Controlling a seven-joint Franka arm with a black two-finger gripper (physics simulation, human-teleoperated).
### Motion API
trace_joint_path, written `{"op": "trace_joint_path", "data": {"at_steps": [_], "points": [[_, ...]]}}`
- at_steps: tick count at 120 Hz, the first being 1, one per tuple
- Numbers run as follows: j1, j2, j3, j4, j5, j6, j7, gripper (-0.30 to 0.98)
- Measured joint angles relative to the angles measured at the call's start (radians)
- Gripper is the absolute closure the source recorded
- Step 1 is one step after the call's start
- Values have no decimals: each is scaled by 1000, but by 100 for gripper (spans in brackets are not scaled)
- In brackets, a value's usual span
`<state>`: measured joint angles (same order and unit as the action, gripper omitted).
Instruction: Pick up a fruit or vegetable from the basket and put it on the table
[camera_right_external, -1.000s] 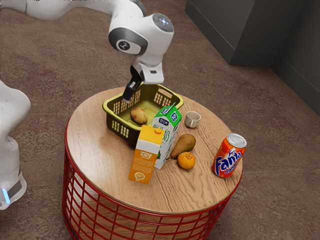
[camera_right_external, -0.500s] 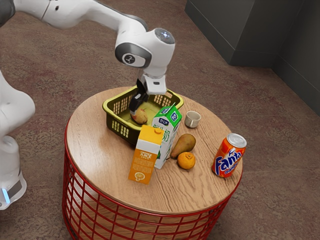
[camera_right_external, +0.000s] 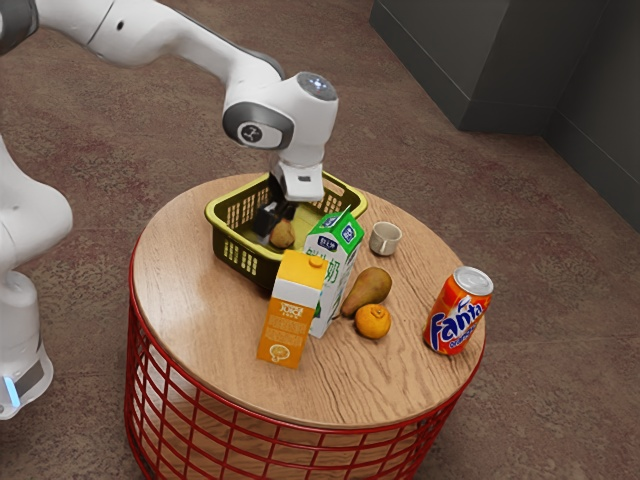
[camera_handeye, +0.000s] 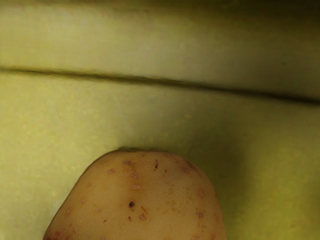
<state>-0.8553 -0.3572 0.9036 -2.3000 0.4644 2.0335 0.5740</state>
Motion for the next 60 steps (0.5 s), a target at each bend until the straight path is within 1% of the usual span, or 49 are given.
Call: {"op": "trace_joint_path", "data": {"at_steps": [43,45,56,60], "points": [[-5,1,31,-21,5,54,19,0],[-6,1,33,-21,5,56,20,2],[-8,1,39,-26,6,67,19,21],[-9,1,41,-27,7,70,18,25]]}}
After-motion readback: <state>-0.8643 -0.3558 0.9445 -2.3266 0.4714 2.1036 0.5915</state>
